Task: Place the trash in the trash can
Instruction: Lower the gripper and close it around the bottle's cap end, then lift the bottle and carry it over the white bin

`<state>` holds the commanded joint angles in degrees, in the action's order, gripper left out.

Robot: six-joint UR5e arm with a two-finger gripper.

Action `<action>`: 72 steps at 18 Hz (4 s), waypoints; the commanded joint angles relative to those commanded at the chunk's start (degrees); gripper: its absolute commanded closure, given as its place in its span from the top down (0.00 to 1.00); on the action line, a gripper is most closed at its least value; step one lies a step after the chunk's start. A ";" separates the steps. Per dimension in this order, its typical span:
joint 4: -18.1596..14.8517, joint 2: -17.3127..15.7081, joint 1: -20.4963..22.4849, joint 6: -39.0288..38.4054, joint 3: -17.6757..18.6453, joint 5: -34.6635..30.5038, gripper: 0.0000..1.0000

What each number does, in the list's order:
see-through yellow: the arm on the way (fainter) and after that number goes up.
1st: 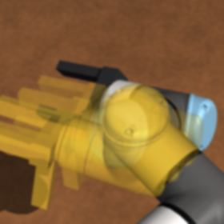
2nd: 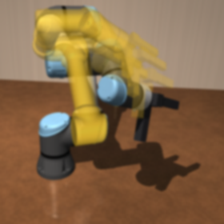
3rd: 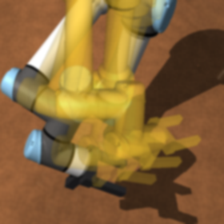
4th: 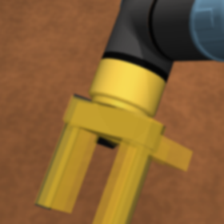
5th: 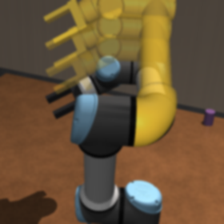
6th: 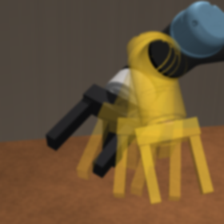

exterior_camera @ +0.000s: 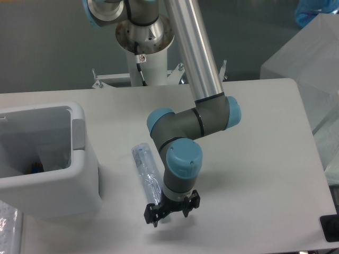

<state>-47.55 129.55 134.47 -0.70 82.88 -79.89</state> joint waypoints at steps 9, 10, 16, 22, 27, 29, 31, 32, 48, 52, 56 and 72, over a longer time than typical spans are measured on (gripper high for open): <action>0.18 0.44 -1.32 0.35 0.44 -2.72 0.75; 0.26 0.35 -1.32 0.35 0.53 -2.72 0.73; 0.18 0.18 -1.41 0.44 0.97 -2.81 0.55; 0.09 0.09 -1.41 0.44 1.14 -3.60 0.30; 0.09 -0.09 -1.41 0.44 1.06 -3.60 0.30; 0.09 -0.96 -1.32 0.61 0.79 -3.60 0.29; 0.35 -2.45 -1.23 1.14 0.53 -3.52 0.29; 0.44 -3.24 -0.88 1.32 -0.43 -3.52 0.29; 12.66 -16.78 -0.44 -3.08 -15.38 6.76 0.29; 12.66 -20.21 -1.23 -3.08 -15.73 7.47 0.29; 12.57 -22.85 -4.03 -3.08 -15.64 7.82 0.29; 12.48 -22.68 -17.23 -2.73 -10.02 7.38 0.30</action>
<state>-35.07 106.87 117.25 -3.43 72.86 -72.51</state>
